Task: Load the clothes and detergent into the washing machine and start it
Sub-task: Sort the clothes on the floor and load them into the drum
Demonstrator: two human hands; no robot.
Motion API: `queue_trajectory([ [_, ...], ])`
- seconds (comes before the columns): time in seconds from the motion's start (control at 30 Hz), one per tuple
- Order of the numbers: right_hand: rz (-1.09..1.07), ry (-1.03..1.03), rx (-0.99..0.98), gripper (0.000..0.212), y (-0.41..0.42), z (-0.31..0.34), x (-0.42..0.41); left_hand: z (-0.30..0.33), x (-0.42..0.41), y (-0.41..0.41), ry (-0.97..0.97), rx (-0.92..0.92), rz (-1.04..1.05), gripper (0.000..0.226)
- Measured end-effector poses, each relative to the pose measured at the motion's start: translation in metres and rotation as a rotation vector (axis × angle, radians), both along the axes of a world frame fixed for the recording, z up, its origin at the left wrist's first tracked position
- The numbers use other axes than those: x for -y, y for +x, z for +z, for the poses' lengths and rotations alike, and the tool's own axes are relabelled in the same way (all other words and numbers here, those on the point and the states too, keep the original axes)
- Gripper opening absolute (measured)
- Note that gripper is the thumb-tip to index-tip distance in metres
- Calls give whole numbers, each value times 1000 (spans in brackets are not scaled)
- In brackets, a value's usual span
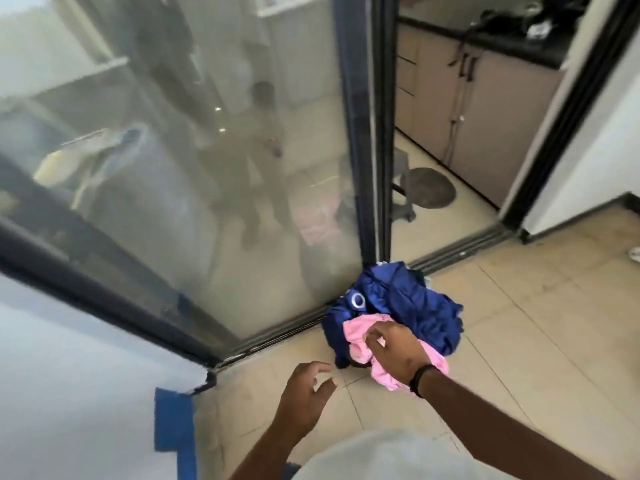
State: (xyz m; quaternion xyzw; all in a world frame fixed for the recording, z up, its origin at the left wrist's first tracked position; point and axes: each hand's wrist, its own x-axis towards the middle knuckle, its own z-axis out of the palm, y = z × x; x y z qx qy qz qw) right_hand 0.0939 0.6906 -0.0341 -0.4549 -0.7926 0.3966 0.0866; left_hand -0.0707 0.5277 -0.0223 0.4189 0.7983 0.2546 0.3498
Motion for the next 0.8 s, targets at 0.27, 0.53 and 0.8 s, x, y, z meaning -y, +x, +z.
queue_trajectory([
  [0.27,-370,-206,-8,20,48,-48,-27,-21,-75,14,-126,112,-151,20],
  [0.53,-305,-286,209,38,41,-70,-38,-76,-174,1,-244,181,-225,11],
  [0.8,-303,-409,386,56,9,-185,-76,-225,-217,10,-557,285,-315,7],
])
